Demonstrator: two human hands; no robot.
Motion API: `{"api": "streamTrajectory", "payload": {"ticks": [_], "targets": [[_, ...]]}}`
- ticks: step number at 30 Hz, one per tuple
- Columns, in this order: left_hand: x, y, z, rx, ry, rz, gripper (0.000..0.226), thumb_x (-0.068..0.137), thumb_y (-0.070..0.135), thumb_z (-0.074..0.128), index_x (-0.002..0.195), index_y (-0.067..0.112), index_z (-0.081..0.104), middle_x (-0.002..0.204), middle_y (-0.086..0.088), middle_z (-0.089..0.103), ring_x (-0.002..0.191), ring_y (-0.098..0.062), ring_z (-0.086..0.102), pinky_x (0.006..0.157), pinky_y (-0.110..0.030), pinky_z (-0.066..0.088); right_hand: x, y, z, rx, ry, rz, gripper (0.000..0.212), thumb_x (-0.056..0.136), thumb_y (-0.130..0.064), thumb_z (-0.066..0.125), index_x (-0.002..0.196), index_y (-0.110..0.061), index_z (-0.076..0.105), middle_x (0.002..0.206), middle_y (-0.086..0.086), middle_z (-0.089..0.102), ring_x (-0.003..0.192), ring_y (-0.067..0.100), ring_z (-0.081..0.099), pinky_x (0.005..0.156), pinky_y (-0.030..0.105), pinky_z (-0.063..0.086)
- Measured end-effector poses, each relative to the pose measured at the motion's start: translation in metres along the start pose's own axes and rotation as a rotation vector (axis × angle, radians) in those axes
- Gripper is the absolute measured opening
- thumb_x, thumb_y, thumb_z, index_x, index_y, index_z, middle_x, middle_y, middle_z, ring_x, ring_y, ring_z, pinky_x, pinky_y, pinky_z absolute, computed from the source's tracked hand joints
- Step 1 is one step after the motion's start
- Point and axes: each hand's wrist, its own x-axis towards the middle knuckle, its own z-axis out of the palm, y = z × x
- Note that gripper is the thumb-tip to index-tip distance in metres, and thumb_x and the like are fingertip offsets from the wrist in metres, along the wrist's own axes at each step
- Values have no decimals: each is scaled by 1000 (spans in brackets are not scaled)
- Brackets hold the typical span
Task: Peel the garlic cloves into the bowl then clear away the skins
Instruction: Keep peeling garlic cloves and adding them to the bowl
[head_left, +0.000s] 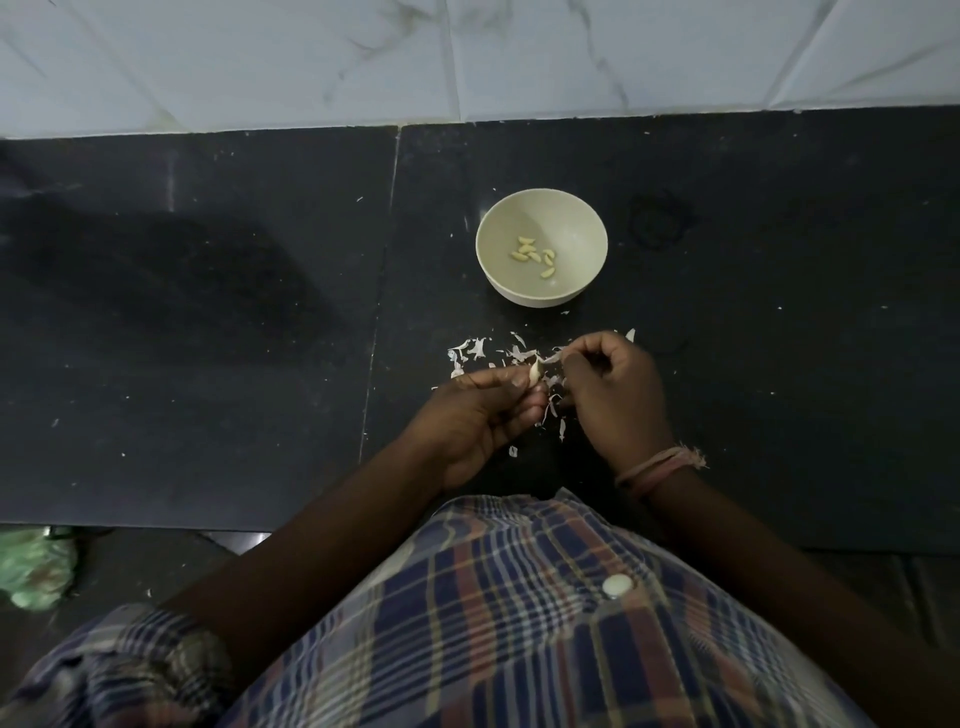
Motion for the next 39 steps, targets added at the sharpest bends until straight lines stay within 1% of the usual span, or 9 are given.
{"api": "streamTrajectory", "payload": {"ticks": [3, 7, 10, 14, 17, 19, 22, 30, 39], "targets": [[0, -1, -2, 24, -6, 13, 15, 101, 5, 55, 99, 4, 70, 84, -7, 74, 72, -9, 71, 66, -20, 59, 5, 3, -4, -12, 34, 6, 8, 91, -19, 64, 85, -23, 67, 79, 0, 71, 74, 23, 71, 76, 52, 59], [1, -2, -2, 59, 30, 78, 14, 102, 6, 56, 98, 6, 69, 85, -8, 73, 74, -11, 69, 67, -22, 59, 3, 7, -3, -18, 10, -9, 14, 88, -7, 68, 88, -22, 70, 84, -1, 73, 76, 17, 73, 77, 49, 61], [2, -4, 0, 106, 81, 135, 14, 101, 2, 55, 101, 3, 69, 83, -9, 70, 71, -12, 67, 66, -22, 58, 0, 12, 3, -9, -2, 13, 13, 83, -14, 68, 84, -27, 68, 84, -2, 73, 79, 18, 73, 76, 50, 61], [4, -8, -4, 224, 101, 199, 17, 103, 4, 53, 104, 4, 70, 82, -7, 68, 72, -11, 65, 67, -21, 57, -8, 9, 7, -86, -73, -54, 16, 91, -14, 66, 103, -23, 71, 96, -10, 72, 89, 3, 68, 85, 36, 59], [4, -10, -7, 398, 119, 288, 19, 103, 8, 55, 103, 10, 74, 80, -2, 73, 75, -10, 67, 71, -23, 56, -12, 3, 7, -71, -140, -156, 19, 94, -12, 66, 111, -17, 73, 102, -10, 73, 94, 2, 68, 88, 31, 57], [1, -8, -6, 479, 164, 345, 15, 102, 11, 59, 103, 11, 74, 78, -1, 75, 75, -9, 70, 71, -24, 57, -11, 4, 8, -89, -133, -186, 16, 93, -11, 67, 107, -15, 75, 100, -8, 73, 92, 4, 69, 87, 34, 58], [-1, -4, -2, 411, 205, 397, 13, 101, 13, 61, 101, 8, 72, 80, -6, 74, 72, -11, 71, 67, -22, 57, -10, 4, 6, -91, -113, -169, 11, 92, -12, 67, 99, -14, 75, 91, -8, 74, 83, 6, 70, 81, 38, 59], [-2, -3, 2, 368, 154, 445, 16, 96, 0, 64, 101, 10, 75, 85, -6, 78, 75, -14, 72, 71, -22, 57, -12, -5, 6, -58, -103, -130, 5, 88, -15, 68, 87, -20, 71, 76, -7, 70, 69, 3, 64, 64, 18, 50], [-1, -4, 4, 343, 117, 487, 19, 94, -2, 65, 106, 7, 77, 98, -15, 78, 88, -28, 73, 84, -36, 62, -12, -6, 6, -88, -46, -251, 6, 85, -14, 71, 84, -20, 69, 76, -7, 68, 69, 8, 63, 63, 21, 49]]}}
